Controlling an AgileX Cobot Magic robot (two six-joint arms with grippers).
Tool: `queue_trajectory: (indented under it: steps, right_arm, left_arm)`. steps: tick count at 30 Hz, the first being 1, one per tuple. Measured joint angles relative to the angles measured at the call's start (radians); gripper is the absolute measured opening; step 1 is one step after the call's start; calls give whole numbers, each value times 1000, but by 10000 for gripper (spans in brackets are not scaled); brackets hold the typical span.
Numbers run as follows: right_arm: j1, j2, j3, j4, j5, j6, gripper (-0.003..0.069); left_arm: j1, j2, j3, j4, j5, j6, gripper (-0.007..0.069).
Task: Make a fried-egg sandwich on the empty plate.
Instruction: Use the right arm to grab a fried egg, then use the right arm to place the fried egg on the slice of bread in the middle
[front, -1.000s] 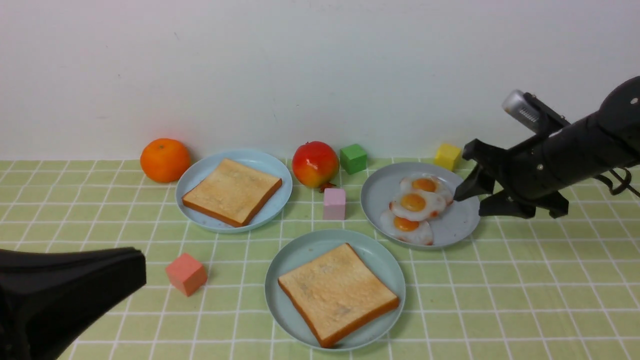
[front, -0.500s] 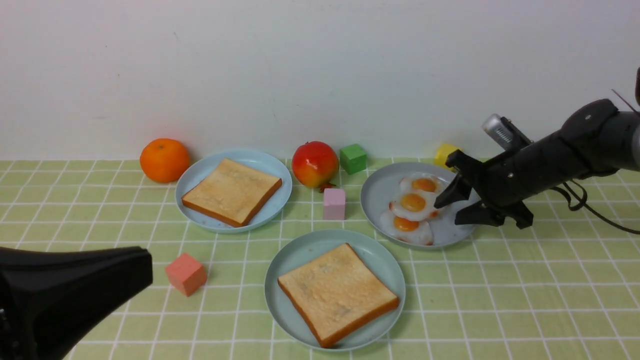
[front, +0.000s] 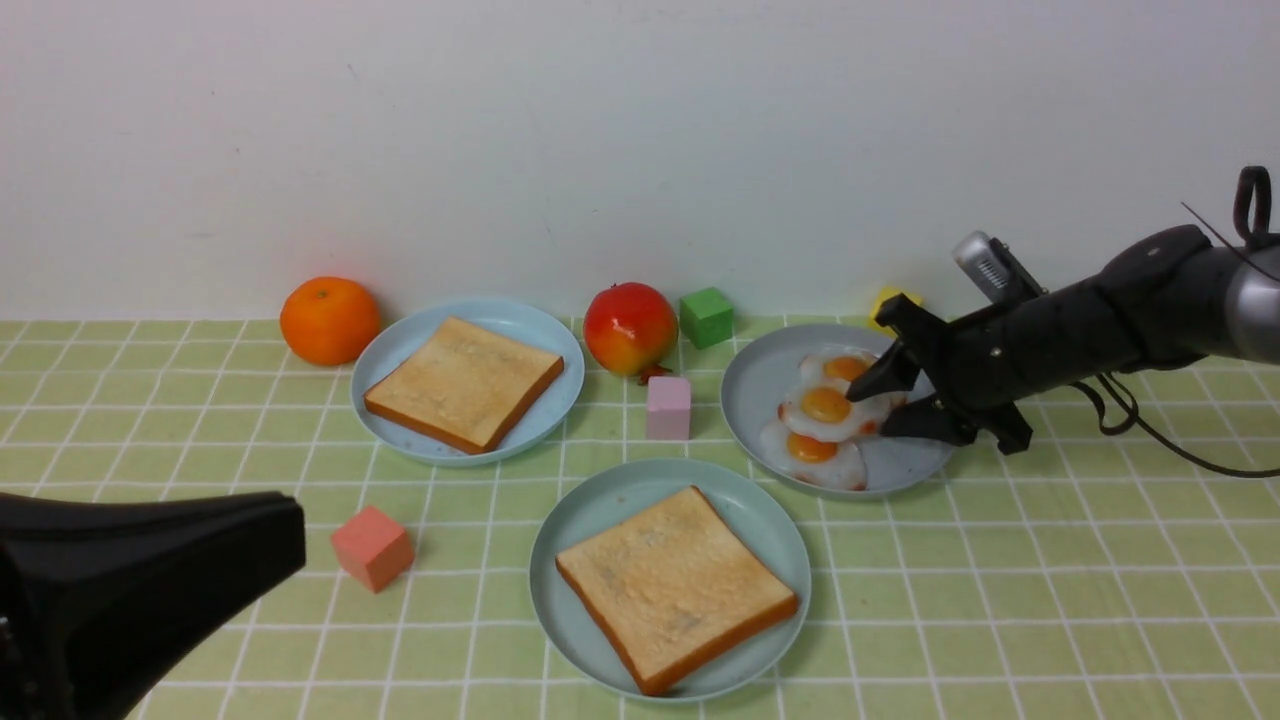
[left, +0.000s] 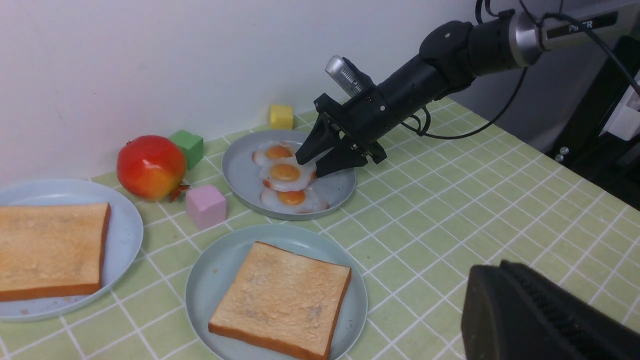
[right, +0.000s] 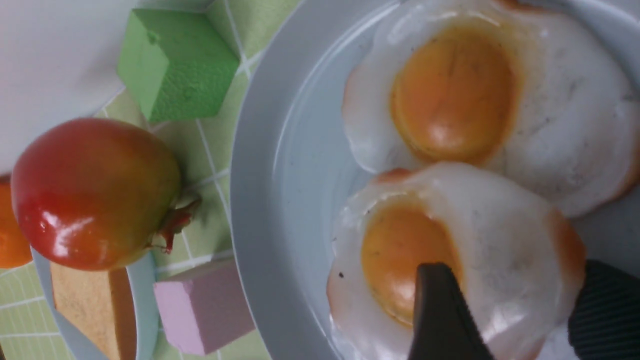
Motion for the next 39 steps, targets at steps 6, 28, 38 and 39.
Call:
queue_trajectory:
  steps: [6,28,38,39]
  right_arm:
    - [0,14,-7,17,-6,-1,367]
    - [-1,-92,-6,8,23,-34,85]
    - [121,-469,263,1,162,-161,85]
    - [141,-485,293,9,157,-171,85]
  left_arm:
    - [0,0,0,0,4,0,-13]
    - [0,0,0,-10,46,0,-13]
    - [0,0,0,13,63,0,-10]
    - [0,0,0,15,63,0,-10]
